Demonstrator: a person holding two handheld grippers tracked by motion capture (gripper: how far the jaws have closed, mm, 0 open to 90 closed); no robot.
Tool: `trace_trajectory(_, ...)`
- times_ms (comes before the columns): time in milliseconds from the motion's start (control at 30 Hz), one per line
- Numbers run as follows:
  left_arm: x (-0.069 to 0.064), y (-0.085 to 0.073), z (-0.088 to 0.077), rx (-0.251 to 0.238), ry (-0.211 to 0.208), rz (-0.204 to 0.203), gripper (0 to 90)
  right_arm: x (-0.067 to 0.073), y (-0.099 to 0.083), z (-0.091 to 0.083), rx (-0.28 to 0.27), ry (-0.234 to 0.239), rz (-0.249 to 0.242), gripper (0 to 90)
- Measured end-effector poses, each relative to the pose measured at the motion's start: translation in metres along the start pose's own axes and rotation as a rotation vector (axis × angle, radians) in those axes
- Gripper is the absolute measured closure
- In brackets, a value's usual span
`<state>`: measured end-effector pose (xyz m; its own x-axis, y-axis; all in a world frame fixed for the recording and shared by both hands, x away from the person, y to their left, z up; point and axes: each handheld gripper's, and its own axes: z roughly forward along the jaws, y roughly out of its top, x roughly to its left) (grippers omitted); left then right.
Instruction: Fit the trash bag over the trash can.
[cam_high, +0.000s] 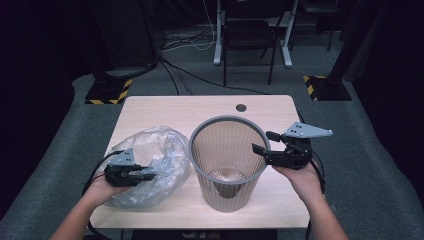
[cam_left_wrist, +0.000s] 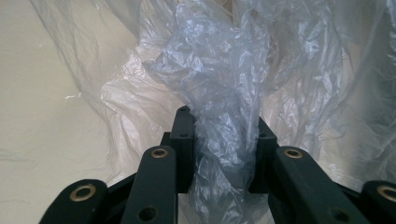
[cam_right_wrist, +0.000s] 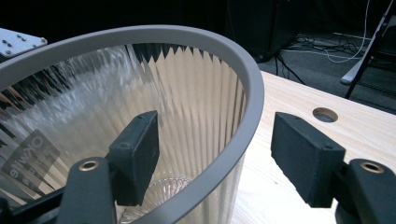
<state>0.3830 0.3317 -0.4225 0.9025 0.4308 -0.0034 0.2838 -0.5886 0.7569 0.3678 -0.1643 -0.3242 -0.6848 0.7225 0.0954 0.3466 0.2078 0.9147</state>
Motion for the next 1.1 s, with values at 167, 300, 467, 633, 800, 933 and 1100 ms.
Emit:
trace_trajectory(167,0.001,0.000,-0.009,-0.058,-0.002,-0.026,70.6,0.000,0.001,-0.002,-0.007,0.007,0.006,32.4)
trace_trajectory(300,0.001,0.002,-0.017,-0.099,-0.001,-0.044,70.8,-0.001,0.002,-0.002,-0.008,0.014,0.011,34.7)
trace_trajectory(467,0.001,0.010,-0.030,-0.151,-0.002,-0.052,70.9,0.000,0.004,-0.004,-0.020,0.006,0.013,35.0)
trace_trajectory(633,0.001,0.021,-0.044,-0.191,-0.015,-0.054,70.9,0.000,0.007,-0.008,-0.048,0.008,0.029,35.2)
trace_trajectory(800,0.001,0.031,-0.056,-0.231,-0.022,-0.055,70.9,-0.001,0.008,-0.011,-0.061,0.008,0.046,33.6)
trace_trajectory(933,0.000,0.040,-0.063,-0.261,-0.020,-0.053,71.0,-0.001,0.008,-0.012,-0.066,0.022,0.052,34.3)
trace_trajectory(1100,-0.002,0.052,-0.074,-0.315,-0.021,-0.048,71.0,0.001,0.010,-0.014,-0.070,0.041,0.036,38.1)
